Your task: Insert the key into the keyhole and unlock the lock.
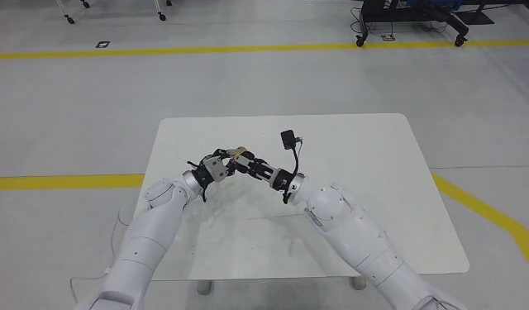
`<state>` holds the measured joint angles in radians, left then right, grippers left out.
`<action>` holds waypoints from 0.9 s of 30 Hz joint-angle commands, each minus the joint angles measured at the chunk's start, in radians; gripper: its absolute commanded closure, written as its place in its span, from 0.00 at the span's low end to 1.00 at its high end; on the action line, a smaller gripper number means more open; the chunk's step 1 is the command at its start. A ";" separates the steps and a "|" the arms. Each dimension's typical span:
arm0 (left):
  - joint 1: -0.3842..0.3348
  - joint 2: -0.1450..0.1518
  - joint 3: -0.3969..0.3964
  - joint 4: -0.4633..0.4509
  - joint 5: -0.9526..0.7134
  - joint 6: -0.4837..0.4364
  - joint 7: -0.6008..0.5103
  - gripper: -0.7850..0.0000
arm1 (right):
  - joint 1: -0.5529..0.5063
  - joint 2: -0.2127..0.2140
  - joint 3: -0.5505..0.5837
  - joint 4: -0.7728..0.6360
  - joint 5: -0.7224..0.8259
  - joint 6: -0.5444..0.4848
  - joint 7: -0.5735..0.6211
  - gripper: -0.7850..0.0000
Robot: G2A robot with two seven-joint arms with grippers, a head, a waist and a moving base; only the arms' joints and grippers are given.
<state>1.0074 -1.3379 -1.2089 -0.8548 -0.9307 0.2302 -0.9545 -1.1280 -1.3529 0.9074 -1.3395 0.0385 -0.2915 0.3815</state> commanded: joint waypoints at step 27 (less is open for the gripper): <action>0.081 0.012 -0.041 -0.151 0.177 -0.454 0.147 1.00 | -0.026 0.004 0.068 -0.027 0.186 0.096 0.149 0.67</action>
<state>1.0858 -1.3266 -1.2475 -1.0024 -0.7495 -0.2264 -0.8027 -1.1576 -1.3473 0.9771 -1.3727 0.2068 -0.1951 0.5241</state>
